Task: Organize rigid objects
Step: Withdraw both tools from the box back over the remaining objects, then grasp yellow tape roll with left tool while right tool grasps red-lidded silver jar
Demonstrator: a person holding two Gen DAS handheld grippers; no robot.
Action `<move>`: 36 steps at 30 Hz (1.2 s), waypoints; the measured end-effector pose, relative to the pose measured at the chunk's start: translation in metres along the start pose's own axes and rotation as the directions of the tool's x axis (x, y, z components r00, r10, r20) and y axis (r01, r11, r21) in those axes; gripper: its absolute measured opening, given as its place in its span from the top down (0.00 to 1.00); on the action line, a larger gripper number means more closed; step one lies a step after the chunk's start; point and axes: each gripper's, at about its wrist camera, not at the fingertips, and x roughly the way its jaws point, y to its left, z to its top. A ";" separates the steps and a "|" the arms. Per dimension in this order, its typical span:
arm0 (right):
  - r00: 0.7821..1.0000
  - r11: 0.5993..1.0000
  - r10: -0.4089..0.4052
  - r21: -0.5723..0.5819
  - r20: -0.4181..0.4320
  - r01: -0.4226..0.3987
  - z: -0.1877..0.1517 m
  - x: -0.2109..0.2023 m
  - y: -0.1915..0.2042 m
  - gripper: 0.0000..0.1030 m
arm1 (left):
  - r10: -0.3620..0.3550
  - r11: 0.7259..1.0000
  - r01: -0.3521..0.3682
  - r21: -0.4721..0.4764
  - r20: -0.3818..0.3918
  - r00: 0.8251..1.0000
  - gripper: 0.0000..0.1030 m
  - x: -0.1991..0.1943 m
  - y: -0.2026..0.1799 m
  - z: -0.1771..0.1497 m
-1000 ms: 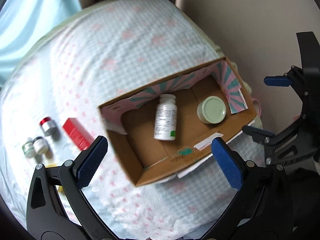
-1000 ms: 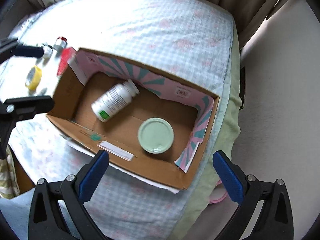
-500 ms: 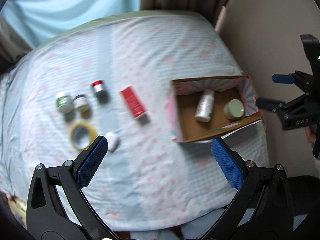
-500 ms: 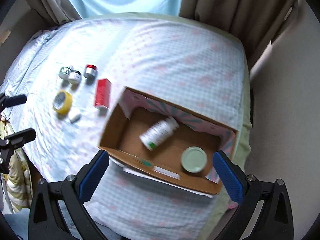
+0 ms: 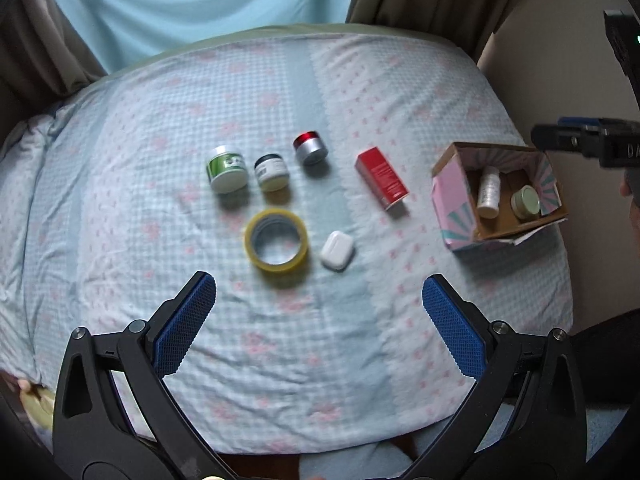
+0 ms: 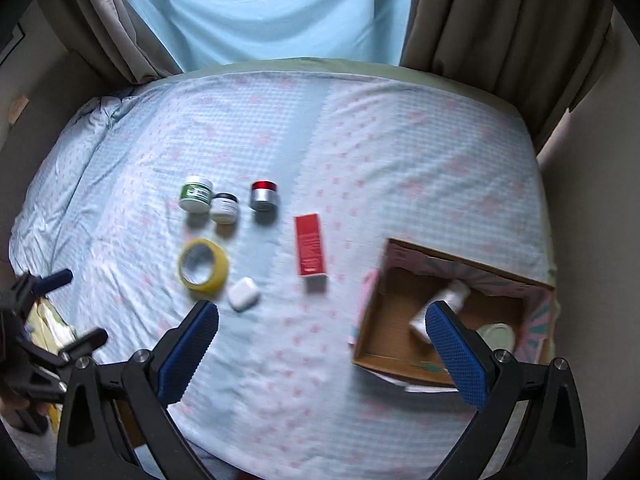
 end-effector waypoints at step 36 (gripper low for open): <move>0.969 1.000 0.014 -0.001 -0.246 -0.015 0.105 0.281 0.074 0.00 | -0.087 0.988 0.083 0.130 0.028 0.996 0.00 0.263 0.072 -0.031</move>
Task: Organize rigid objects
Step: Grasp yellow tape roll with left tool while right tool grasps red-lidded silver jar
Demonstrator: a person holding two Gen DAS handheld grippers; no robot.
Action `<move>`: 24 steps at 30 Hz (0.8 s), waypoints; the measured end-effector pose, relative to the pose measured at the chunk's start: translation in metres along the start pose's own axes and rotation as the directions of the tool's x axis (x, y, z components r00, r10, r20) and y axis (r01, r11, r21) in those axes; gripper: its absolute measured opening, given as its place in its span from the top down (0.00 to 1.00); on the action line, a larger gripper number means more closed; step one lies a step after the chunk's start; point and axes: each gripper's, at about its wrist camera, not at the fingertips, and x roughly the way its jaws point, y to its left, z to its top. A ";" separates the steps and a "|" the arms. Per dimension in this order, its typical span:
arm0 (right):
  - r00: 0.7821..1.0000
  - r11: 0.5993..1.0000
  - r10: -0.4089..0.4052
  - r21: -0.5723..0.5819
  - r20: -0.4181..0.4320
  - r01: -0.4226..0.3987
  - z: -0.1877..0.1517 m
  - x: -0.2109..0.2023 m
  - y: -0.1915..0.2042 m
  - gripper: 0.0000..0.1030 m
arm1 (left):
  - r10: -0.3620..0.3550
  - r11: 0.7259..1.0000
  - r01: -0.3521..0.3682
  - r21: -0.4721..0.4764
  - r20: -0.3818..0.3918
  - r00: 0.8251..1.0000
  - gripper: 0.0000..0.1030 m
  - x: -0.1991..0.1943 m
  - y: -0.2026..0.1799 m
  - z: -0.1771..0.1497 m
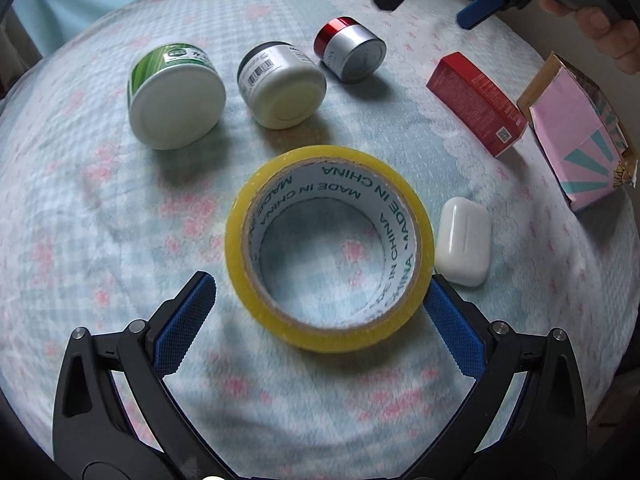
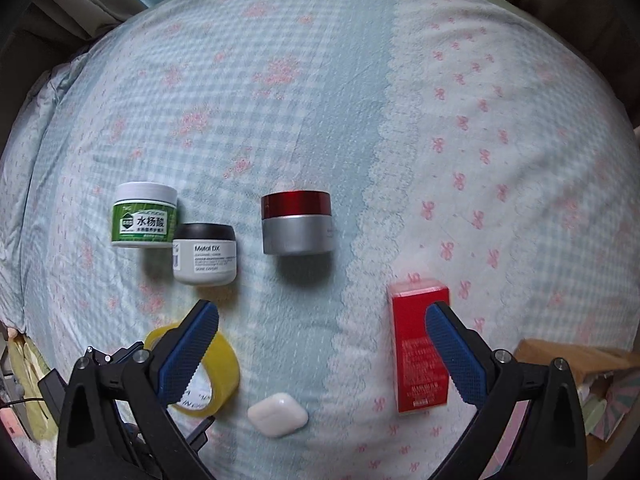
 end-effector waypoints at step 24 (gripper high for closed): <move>0.992 1.000 0.023 -0.018 -0.128 -0.025 0.057 0.075 0.009 0.52 | 0.006 0.999 -0.009 0.043 0.058 0.998 0.06 0.028 -0.007 0.027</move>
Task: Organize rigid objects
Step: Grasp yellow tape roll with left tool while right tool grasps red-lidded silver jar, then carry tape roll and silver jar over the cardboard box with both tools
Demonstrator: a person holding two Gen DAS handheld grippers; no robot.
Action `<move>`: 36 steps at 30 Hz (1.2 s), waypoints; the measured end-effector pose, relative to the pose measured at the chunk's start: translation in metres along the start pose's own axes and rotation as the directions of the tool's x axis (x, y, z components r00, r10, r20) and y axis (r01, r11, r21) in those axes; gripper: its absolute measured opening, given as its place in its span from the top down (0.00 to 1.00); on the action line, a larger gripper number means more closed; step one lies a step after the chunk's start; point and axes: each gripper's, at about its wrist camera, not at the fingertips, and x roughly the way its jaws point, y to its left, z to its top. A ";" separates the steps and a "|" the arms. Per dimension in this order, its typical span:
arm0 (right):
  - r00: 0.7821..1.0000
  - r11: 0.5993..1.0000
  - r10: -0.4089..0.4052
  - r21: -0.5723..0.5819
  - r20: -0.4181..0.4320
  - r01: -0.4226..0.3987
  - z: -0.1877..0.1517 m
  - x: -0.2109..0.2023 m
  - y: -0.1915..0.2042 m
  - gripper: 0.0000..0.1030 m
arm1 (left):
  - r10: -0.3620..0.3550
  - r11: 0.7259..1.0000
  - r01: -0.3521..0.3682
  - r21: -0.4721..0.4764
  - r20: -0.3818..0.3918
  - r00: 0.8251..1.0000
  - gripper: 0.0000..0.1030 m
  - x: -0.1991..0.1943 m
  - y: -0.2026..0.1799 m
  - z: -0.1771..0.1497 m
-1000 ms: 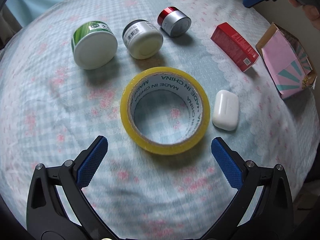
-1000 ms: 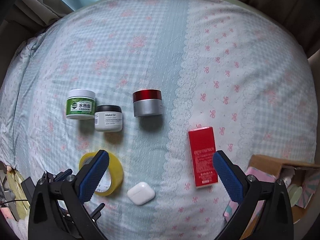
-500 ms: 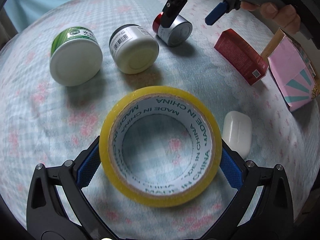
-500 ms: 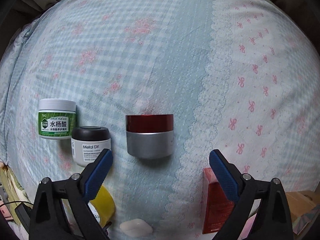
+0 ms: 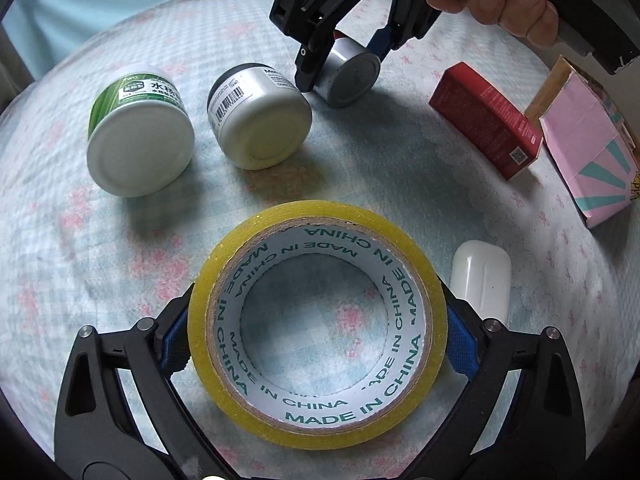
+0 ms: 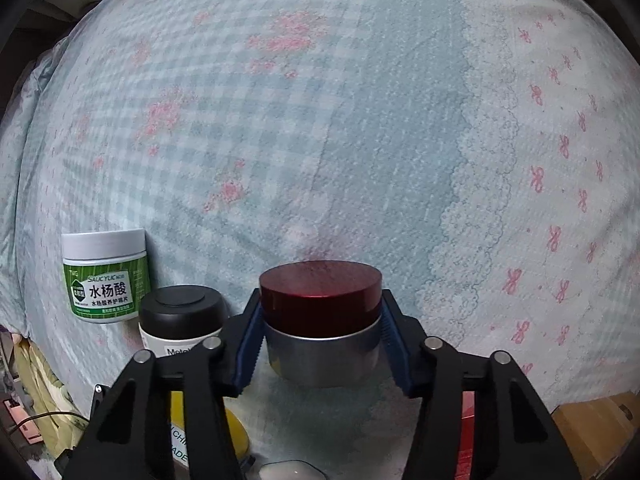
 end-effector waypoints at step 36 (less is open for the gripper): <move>0.975 0.996 0.050 0.066 0.217 -0.066 -0.122 -0.202 0.032 0.52 | 0.033 0.995 -0.021 -0.101 0.119 0.992 0.06 -0.204 0.008 0.072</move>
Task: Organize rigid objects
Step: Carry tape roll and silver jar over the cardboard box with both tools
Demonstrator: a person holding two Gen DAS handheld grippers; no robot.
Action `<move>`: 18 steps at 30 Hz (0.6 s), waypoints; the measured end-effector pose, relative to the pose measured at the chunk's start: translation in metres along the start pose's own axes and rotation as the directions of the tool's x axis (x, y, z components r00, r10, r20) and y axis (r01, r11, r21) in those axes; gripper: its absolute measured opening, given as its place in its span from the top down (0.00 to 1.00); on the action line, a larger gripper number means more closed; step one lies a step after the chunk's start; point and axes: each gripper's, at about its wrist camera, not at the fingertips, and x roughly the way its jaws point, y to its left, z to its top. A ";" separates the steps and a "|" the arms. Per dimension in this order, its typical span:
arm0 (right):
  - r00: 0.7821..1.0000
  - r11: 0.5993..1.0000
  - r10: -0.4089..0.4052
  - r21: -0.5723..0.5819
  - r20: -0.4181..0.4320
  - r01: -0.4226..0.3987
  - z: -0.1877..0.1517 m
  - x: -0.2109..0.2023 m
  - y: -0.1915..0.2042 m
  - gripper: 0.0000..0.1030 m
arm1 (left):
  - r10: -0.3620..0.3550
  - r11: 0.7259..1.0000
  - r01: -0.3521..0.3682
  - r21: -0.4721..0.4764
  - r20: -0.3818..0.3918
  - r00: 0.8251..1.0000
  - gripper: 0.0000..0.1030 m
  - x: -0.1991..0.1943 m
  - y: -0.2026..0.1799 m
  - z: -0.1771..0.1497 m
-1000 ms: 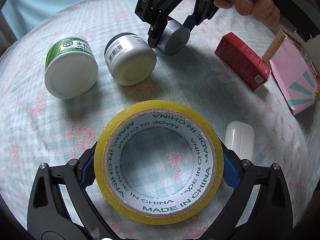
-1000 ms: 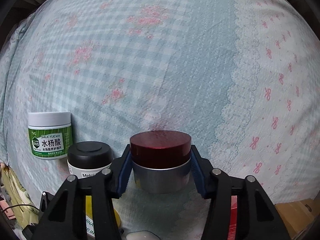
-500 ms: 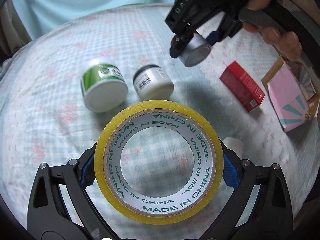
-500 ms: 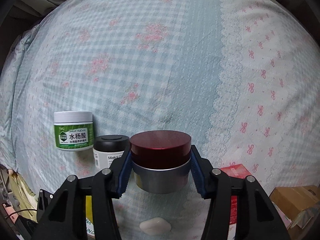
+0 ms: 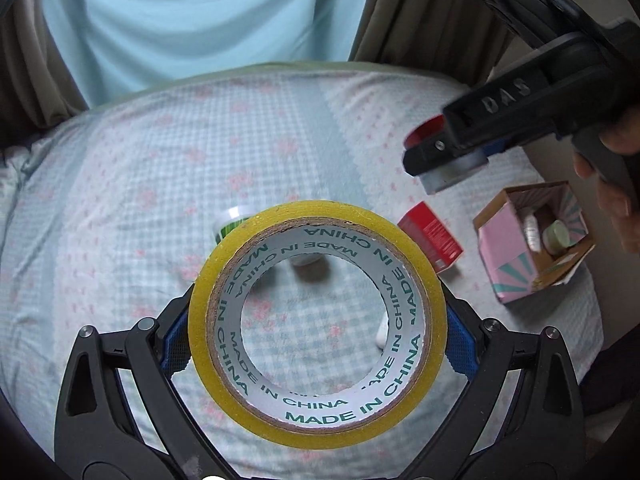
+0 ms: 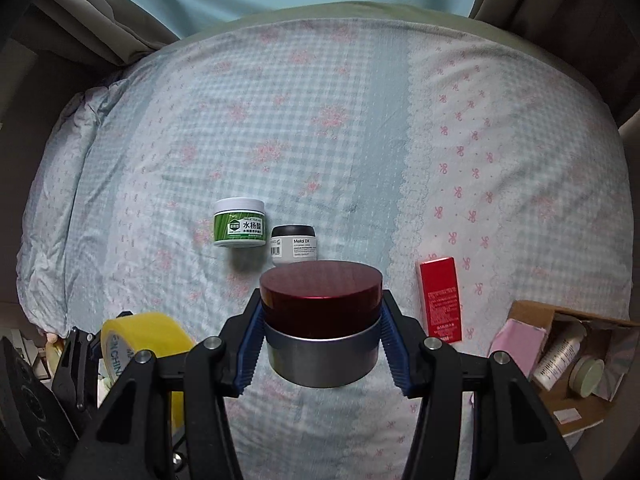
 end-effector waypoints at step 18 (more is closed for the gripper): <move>0.989 0.997 -0.020 0.072 0.150 0.009 -0.135 -0.165 -0.173 0.52 | -0.056 0.996 0.051 0.070 0.066 0.996 0.06 -0.093 -0.194 0.063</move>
